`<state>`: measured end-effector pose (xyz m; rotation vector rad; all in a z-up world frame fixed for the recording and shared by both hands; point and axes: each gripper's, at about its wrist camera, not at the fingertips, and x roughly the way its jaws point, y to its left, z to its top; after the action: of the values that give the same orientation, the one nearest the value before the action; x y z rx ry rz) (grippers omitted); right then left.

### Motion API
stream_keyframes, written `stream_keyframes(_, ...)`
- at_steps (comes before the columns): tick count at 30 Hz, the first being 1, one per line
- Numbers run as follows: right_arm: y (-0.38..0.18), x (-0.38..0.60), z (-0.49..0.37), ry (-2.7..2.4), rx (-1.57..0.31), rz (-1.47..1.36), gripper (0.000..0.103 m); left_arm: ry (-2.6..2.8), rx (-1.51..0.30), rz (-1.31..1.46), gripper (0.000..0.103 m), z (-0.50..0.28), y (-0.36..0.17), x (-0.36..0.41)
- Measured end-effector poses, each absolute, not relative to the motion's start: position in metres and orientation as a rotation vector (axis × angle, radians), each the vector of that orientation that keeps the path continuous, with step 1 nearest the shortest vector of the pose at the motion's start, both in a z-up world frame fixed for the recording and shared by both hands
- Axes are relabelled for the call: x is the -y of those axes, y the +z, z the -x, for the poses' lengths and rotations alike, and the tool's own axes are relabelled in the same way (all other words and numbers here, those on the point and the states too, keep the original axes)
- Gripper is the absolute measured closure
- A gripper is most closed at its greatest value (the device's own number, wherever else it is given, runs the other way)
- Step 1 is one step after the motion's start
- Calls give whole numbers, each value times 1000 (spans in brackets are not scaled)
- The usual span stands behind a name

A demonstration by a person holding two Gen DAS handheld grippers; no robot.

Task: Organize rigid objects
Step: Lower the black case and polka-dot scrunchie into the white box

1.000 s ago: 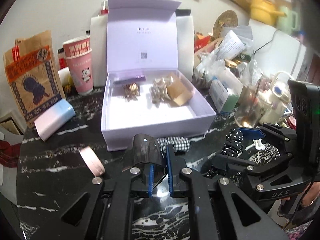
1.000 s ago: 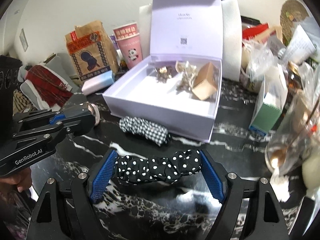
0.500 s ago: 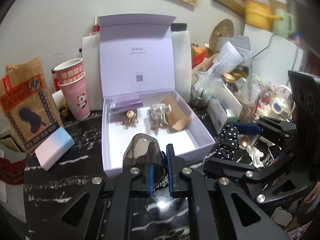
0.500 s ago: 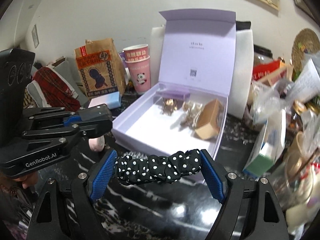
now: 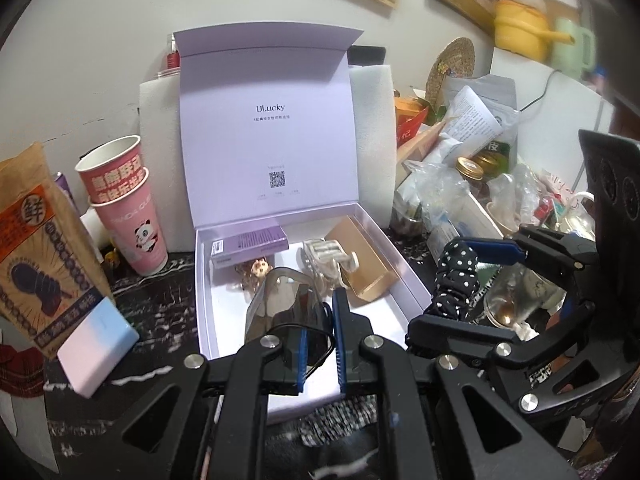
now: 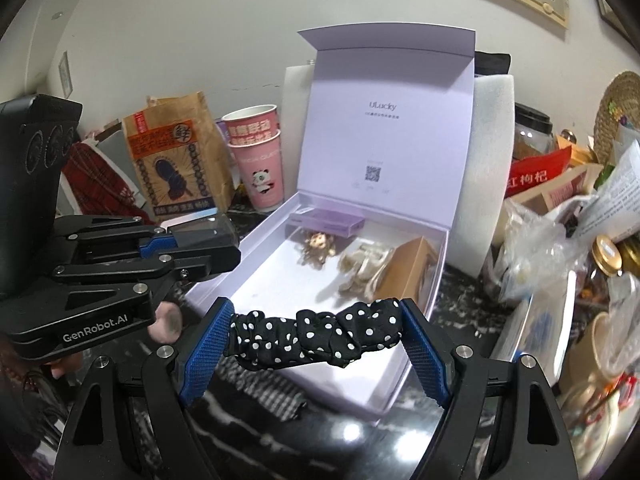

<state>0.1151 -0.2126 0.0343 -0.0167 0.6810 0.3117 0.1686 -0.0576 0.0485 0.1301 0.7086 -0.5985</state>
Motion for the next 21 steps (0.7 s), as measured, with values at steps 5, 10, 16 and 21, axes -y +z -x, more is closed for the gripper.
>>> stream_keyframes(5,36,216,-135,311,-683,16,20,-618,-726,-130,92,-193,46,64)
stream_keyframes(10,37,220,-157,307,-685,26,20,-624,-728,-145,92,-217,48,72)
stream_keyframes(16,38,224,-181,310,-691,29,20,-625,-734,-157,92,-244,46,79)
stream_keyframes(21,38,226,-201,309,-694,40,20,-625,-731,-174,92,-263,45,83)
